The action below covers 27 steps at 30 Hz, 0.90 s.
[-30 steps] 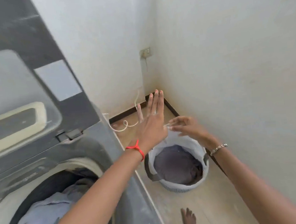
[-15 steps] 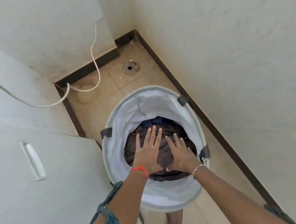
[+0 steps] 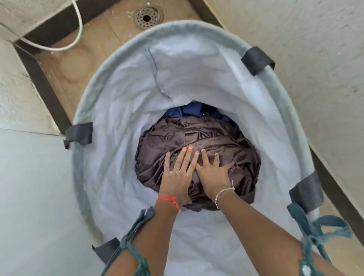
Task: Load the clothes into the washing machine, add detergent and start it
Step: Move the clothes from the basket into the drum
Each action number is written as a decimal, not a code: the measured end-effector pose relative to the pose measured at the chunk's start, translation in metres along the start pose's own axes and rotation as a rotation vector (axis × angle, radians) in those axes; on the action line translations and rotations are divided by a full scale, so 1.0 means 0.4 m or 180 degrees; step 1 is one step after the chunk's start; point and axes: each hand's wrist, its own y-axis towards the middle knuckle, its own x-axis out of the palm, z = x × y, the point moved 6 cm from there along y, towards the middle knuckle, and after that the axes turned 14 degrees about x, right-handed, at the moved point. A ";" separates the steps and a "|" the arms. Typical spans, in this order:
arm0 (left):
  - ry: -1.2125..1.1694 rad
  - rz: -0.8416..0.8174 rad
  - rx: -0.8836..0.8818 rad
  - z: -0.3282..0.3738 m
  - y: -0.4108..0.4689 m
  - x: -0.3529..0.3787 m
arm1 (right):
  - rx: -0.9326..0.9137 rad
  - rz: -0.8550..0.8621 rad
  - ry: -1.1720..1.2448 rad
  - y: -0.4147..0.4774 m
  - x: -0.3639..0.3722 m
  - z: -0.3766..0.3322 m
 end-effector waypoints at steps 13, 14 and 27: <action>0.0021 0.0397 -0.0209 -0.021 -0.094 -0.110 | -0.0354 0.1323 0.0304 -0.180 -0.158 0.007; 0.0058 0.0455 -0.0198 -0.014 -0.119 -0.148 | -0.0267 0.1353 0.0259 -0.220 -0.191 0.011; -0.0566 0.1281 0.0761 0.116 -0.614 -0.815 | -0.0300 0.2977 0.1273 -0.978 -0.711 0.129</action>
